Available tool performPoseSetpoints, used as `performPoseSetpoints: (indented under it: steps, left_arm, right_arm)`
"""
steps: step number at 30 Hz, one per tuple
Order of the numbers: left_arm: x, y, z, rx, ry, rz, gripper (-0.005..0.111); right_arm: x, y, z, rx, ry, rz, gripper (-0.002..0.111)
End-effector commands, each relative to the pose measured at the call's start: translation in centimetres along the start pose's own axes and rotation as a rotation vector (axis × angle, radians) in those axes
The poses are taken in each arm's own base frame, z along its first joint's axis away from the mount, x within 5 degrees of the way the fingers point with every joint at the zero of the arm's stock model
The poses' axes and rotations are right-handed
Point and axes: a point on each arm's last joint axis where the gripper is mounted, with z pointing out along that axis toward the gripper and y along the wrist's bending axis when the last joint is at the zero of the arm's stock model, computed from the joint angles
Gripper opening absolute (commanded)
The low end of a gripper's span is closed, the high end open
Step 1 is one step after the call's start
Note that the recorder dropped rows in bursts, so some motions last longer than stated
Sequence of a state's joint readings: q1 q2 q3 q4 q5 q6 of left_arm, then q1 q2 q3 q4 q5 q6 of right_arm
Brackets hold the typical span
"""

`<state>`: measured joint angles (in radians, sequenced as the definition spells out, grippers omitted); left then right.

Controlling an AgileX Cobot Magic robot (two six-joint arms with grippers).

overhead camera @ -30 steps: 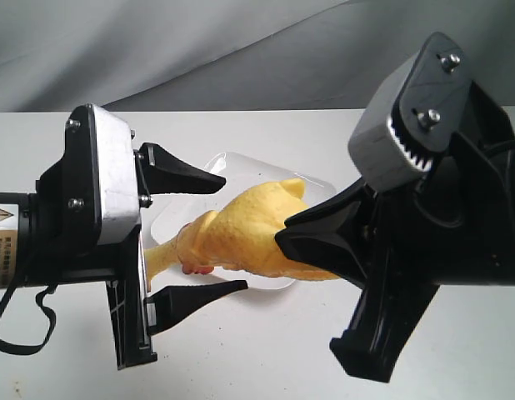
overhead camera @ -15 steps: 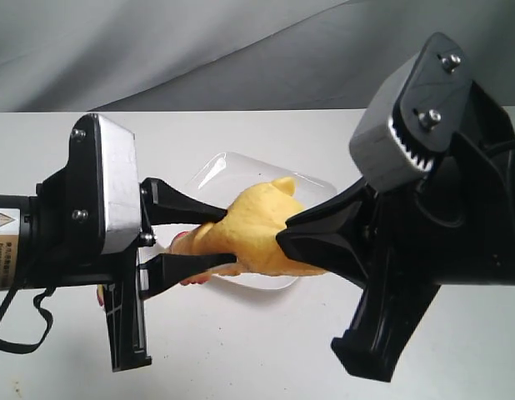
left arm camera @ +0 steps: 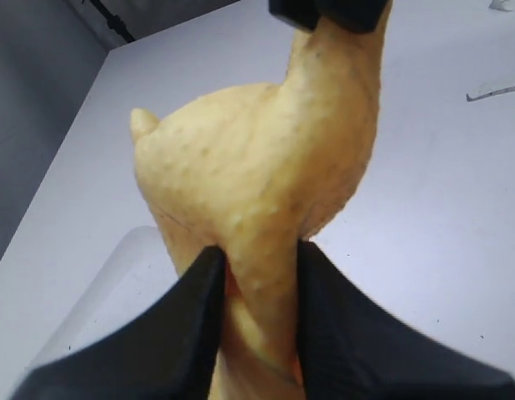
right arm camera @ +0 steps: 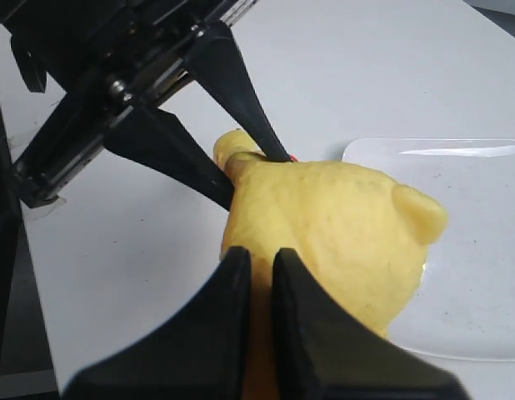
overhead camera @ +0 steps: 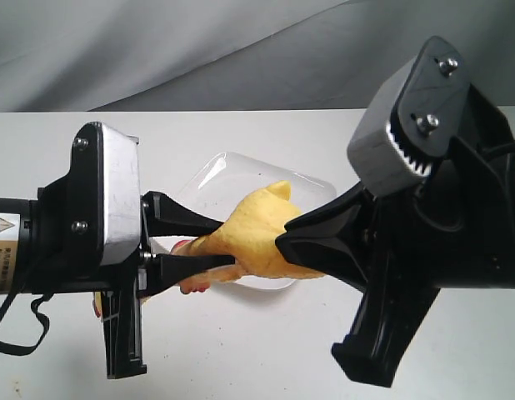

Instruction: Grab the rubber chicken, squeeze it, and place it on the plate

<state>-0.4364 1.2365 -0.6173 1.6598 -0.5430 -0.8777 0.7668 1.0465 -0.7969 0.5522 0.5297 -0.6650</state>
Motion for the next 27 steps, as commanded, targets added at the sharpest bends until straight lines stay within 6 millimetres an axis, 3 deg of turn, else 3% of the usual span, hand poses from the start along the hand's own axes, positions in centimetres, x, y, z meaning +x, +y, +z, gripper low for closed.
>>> performPoseSetpoints:
  steps: [1,2,3,13,15,19,20,27]
  left_arm:
    - [-0.3,0.3,0.0,-0.034,-0.015,-0.063,0.071]
    - [-0.4,0.5,0.0,-0.052,-0.026,-0.099,0.084]
    - [-0.4,0.5,0.0,-0.053,-0.028,-0.104,0.087]
    - [-0.4,0.5,0.0,-0.051,-0.025,-0.098,0.079]
    - [-0.3,0.4,0.0,-0.045,-0.017,-0.08,0.06]
    - [0.0,-0.3,0.0,0.035,0.014,0.045,0.005]
    - [-0.1,-0.5,0.0,0.053,0.009,0.067,0.001]
    - [0.0,-0.5,0.0,0.051,0.011,0.069,0.003]
  right_arm:
    - [-0.5,-0.1,-0.3,0.015,-0.043,0.003,0.0]
    - [-0.5,-0.1,-0.3,0.015,-0.043,0.003,0.0]
    - [-0.5,-0.1,-0.3,0.015,-0.043,0.003,0.0]
    - [-0.5,-0.1,-0.3,0.015,-0.043,0.003,0.0]
    - [-0.5,-0.1,-0.3,0.015,-0.043,0.003,0.0]
    - [-0.5,-0.1,-0.3,0.015,-0.043,0.003,0.0]
    - [-0.5,-0.1,-0.3,0.015,-0.043,0.003,0.0]
    - [-0.5,-0.1,-0.3,0.015,-0.043,0.003,0.0]
